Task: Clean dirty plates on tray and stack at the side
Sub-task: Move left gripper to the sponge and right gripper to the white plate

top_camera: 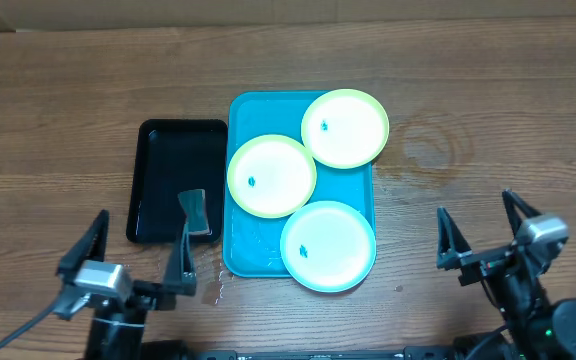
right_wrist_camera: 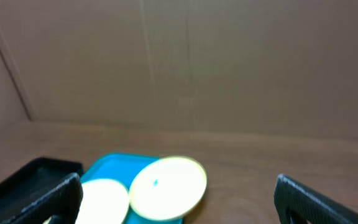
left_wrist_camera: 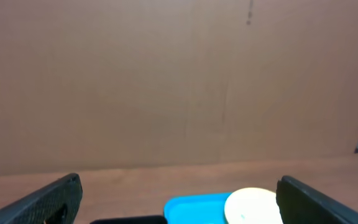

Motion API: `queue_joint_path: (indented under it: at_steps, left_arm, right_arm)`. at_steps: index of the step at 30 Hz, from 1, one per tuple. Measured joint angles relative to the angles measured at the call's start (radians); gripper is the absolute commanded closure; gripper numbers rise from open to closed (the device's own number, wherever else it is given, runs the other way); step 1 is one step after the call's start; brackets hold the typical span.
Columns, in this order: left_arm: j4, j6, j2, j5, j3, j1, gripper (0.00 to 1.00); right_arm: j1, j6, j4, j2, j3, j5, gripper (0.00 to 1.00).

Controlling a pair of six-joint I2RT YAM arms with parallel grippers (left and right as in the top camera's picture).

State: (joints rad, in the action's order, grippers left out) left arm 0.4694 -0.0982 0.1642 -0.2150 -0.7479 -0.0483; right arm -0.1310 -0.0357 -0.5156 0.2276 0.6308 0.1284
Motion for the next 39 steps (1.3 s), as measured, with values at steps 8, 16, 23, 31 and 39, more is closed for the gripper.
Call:
queue_joint_path:
  at_steps: [8,16,23,31,39]
  left_arm:
    - [0.365,0.052,0.347,-0.055,-0.433,0.0,0.0]
    - [0.755,0.08,0.758,-0.131,-0.796,0.0,0.0]
    - [0.977,0.083,1.047,-0.151,-0.869,0.0,0.01]
    - [1.124,0.084,1.319,-0.099,-0.87,0.0,0.0]
    - [1.13,0.084,1.538,-0.086,-0.87,0.0,0.04]
  right_arm:
    - [0.0,-0.015,-0.358,0.393,0.393,0.068,0.0]
    - [0.0,-0.017,-0.639,0.802,0.654,0.154,0.0]
    - [0.0,-0.017,-0.663,1.049,0.66,0.382,0.0]
    - [0.0,-0.018,-0.701,1.18,0.66,0.471,0.0]
    - [0.0,-0.017,-0.703,1.187,0.66,0.49,0.01]
